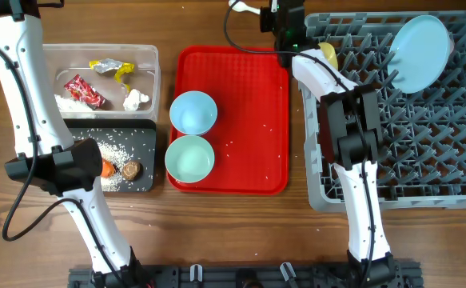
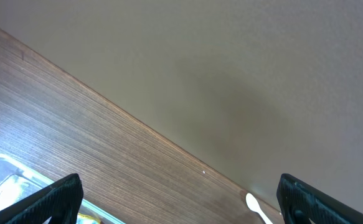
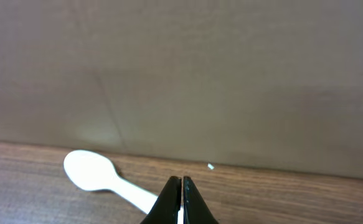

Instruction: Sort waste into correct bins and load items into the dishwasher rack

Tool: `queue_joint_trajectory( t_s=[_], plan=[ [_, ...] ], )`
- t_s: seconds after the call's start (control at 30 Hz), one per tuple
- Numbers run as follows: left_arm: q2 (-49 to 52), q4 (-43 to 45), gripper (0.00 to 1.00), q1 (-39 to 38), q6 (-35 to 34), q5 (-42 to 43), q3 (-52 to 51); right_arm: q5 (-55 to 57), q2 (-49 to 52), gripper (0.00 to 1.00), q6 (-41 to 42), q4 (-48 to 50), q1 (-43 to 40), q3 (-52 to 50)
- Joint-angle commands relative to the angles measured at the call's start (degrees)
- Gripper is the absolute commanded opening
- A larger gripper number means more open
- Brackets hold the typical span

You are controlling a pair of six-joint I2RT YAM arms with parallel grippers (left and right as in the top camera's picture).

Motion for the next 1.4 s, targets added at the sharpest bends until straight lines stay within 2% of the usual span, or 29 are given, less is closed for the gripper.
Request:
queue_joint_trajectory(
  t_s=[0.0, 0.27, 0.37, 0.6, 0.77, 0.87, 1.0, 1.37],
  plan=[
    [0.33, 0.0, 1.0, 0.46, -0.35, 0.48, -0.31, 1.95, 3.48, 0.04, 0.5, 1.33, -0.13, 0.68],
    [0.33, 0.0, 1.0, 0.46, -0.33, 0.48, -0.31, 3.32, 7.34, 0.04, 3.48, 7.1, -0.52, 1.16],
    [0.33, 0.0, 1.0, 0.46, -0.35, 0.48, -0.31, 3.32, 10.29, 0.04, 4.61, 5.81, -0.85, 4.42],
    [0.33, 0.0, 1.0, 0.46, -0.33, 0.48, -0.31, 2.05, 11.23, 0.04, 11.61, 5.05, -2.64, 4.63],
    [0.33, 0.0, 1.0, 0.46, -0.35, 0.48, -0.31, 1.51, 11.23, 0.04, 13.97, -12.59, -2.4, 16.83],
    [0.33, 0.0, 1.0, 0.46, -0.35, 0.48, -0.31, 1.53, 11.23, 0.04, 14.36, -18.32, -1.97, 22.16],
    [0.33, 0.0, 1.0, 0.46, -0.35, 0.48, -0.31, -0.31, 11.21, 0.04, 15.26, -18.62, -1.73, 22.21],
    [0.33, 0.0, 1.0, 0.46, -0.33, 0.48, -0.31, -0.9, 17.92, 0.04, 17.75, -9.6, -2.05, 22.18]
  ],
)
